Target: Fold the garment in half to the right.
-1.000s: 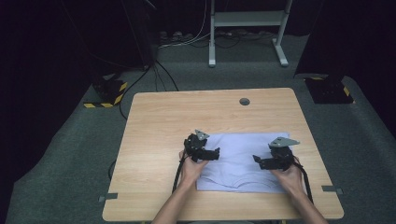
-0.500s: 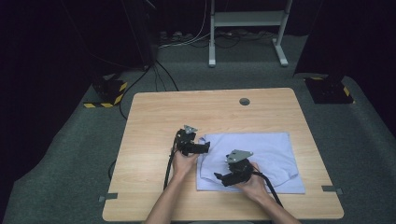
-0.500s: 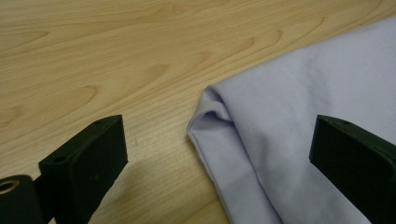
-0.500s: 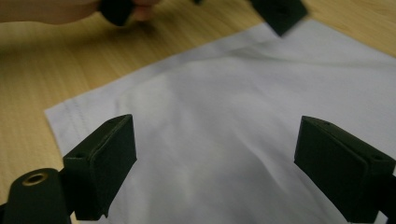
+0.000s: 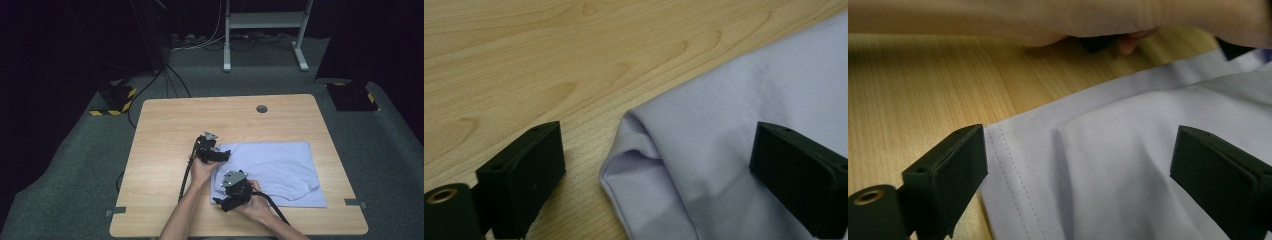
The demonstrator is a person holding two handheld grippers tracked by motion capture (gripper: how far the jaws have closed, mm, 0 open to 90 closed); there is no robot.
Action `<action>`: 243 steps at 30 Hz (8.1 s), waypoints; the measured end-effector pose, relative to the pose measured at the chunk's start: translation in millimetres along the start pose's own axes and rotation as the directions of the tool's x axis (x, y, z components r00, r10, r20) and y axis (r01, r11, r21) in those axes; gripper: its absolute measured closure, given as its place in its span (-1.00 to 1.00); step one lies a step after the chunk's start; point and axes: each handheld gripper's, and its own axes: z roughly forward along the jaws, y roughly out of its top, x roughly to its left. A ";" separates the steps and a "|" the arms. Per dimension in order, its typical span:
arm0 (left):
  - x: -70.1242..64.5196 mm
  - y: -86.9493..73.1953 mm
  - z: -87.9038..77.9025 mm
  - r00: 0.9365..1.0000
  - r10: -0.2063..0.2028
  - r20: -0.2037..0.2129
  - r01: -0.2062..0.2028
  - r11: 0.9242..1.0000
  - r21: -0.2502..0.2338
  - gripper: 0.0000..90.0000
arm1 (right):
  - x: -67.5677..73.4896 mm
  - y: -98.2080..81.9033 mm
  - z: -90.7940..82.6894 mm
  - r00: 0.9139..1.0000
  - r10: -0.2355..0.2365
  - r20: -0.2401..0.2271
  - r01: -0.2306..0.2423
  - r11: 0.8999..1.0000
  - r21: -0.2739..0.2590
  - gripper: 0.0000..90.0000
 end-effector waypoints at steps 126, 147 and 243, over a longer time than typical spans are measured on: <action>113.3 39.3 -158.5 0.944 -0.076 0.321 0.148 0.967 -0.207 0.77 | 35.5 135.1 -15.1 0.975 -0.212 0.067 0.222 0.936 -0.272 0.86; -47.7 48.4 -3.3 0.971 0.140 0.192 -0.129 0.989 -0.070 0.51 | -30.9 -54.5 -82.7 0.961 0.189 0.204 -0.143 0.965 -0.219 0.79; -26.9 -20.7 -47.8 0.989 0.035 -0.145 -0.045 0.997 -0.065 -0.82 | -82.1 -43.6 -60.7 0.895 0.351 0.277 -0.329 0.936 -0.124 -0.60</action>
